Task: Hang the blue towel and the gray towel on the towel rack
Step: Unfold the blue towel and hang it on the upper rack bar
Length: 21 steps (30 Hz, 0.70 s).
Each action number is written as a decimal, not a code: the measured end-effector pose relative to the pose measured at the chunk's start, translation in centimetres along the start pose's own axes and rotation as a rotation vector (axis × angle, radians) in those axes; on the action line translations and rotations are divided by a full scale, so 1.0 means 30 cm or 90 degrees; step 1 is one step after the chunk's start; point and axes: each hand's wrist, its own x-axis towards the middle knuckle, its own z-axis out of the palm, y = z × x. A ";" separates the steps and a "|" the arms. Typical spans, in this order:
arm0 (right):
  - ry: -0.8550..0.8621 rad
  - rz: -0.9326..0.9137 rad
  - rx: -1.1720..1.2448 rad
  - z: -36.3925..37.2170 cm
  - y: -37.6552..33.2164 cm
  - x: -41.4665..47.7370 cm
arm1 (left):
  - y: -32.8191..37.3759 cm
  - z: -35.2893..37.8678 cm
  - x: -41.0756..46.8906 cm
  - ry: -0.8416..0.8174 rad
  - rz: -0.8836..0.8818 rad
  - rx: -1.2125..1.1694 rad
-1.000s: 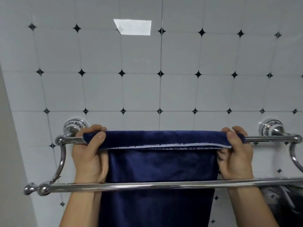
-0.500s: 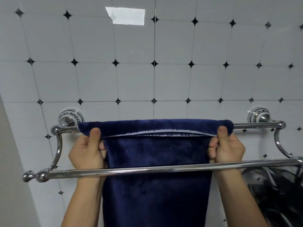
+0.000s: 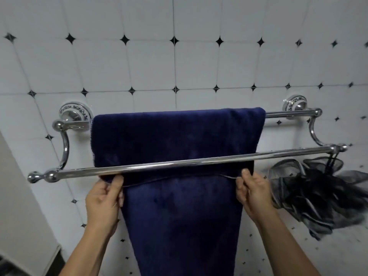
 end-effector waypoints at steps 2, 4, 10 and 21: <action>-0.004 0.032 -0.037 -0.058 0.052 -0.040 | -0.036 -0.049 -0.038 -0.019 -0.045 0.032; -0.010 0.047 -0.084 -0.105 0.093 -0.077 | -0.068 -0.090 -0.078 -0.044 -0.073 0.058; 0.032 0.125 -0.184 -0.230 0.180 -0.233 | -0.154 -0.163 -0.272 -0.106 -0.170 0.089; 0.083 0.305 -0.316 -0.413 0.329 -0.540 | -0.269 -0.337 -0.641 -0.114 -0.353 0.185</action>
